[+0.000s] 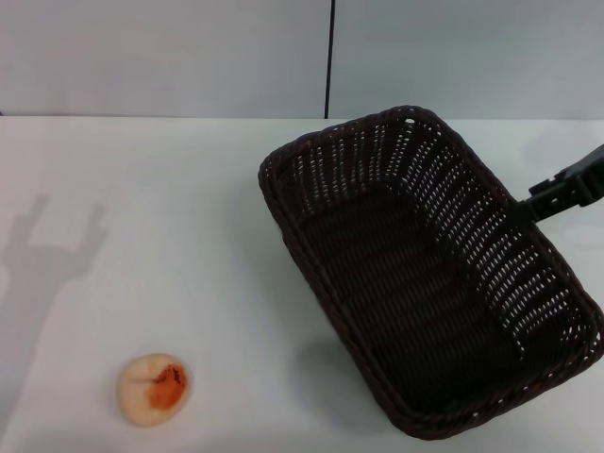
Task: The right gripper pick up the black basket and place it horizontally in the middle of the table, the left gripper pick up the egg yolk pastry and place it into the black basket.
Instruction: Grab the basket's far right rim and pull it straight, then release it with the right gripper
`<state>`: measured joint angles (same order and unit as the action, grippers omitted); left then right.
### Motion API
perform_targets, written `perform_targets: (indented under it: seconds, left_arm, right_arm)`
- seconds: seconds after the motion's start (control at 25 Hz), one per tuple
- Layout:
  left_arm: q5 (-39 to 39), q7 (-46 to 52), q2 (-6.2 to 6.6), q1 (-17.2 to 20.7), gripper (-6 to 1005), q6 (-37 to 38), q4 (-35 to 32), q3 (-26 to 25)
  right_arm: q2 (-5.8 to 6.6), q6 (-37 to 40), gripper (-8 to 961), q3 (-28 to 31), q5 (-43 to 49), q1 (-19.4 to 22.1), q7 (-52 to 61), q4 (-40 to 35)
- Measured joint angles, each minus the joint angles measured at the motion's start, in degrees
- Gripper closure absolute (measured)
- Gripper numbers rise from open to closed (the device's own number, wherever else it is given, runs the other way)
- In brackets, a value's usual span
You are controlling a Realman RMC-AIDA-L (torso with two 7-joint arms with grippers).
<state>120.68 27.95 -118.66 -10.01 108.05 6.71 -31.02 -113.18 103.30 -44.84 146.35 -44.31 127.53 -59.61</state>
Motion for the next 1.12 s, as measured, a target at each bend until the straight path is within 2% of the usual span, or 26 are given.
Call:
perform_targets:
  seconds: [0.12,0.52,0.88,1.12]
  left_arm:
    - [0.00,0.00,0.00,-0.01,187,-0.11,0.05,0.00]
    - [0.00,0.00,0.00,0.07,187,-0.48,0.15,0.00]
    - [0.00,0.00,0.01,0.40,187,-1.70,0.14,-0.18]
    - [0.00,0.00,0.00,0.13,187,-2.61,0.21,-0.04]
  right_arm:
    - [-0.66,-0.55,300,-0.11,0.22,0.33,0.02,0.21]
    - [-1.09,-3.38,300,-2.06,1.17,0.56,1.07,3.75]
    - [-2.99,-6.73,301,-5.26,4.08,0.49,1.14,5.68]
    - [-3.11,-6.80,465,-5.67,4.07,0.52,1.06,5.47]
